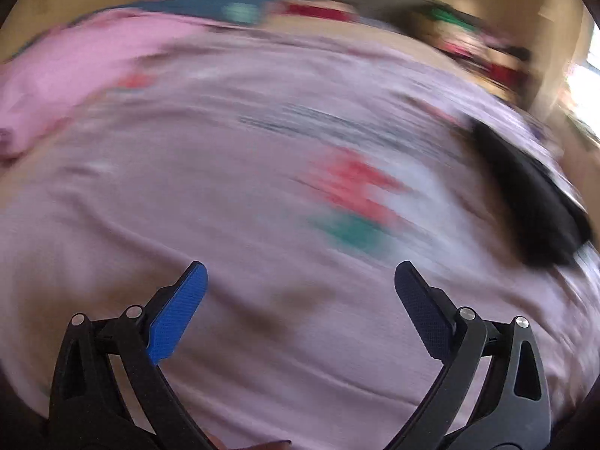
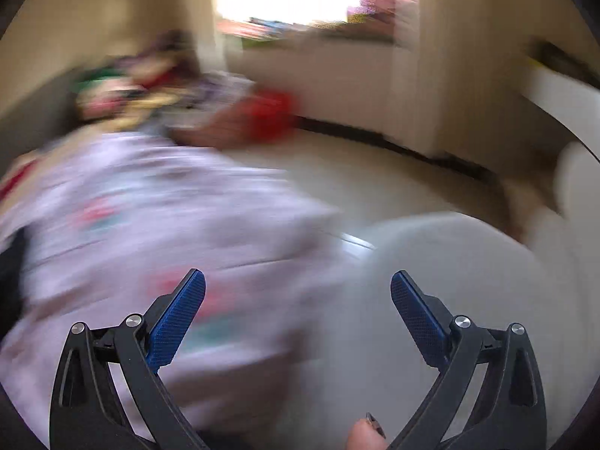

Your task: Fold small clothes

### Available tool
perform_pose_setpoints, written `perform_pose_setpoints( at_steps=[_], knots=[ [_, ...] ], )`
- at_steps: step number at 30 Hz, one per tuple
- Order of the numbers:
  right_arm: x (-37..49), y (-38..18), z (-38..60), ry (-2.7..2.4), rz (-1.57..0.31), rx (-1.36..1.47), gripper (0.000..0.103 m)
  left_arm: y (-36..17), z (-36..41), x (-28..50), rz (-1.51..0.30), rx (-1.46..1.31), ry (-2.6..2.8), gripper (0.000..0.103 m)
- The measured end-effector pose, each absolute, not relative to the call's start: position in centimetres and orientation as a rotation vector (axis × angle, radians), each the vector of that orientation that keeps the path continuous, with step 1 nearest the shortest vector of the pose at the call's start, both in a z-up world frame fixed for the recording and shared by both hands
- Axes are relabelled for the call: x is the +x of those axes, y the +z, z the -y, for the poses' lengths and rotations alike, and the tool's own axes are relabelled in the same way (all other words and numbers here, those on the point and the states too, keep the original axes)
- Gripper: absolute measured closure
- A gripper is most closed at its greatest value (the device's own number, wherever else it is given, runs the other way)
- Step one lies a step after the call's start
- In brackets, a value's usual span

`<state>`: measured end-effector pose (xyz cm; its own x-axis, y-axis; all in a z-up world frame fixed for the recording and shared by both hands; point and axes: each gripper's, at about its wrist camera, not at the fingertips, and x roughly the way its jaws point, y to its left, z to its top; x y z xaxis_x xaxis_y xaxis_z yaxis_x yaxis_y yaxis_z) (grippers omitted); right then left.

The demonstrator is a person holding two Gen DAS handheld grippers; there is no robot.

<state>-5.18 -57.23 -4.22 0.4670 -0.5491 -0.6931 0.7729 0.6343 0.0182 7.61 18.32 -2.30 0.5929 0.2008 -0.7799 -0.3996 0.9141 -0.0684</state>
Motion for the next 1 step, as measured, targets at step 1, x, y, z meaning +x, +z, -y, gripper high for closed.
perform_pose_setpoints(
  at_steps=[1],
  knots=[
    [-5.79, -5.36, 60.49, -0.913, -0.756, 0.373, 0.004, -2.17, -20.74, 7.84, -0.864, -0.259, 0.399, 0.009]
  ],
)
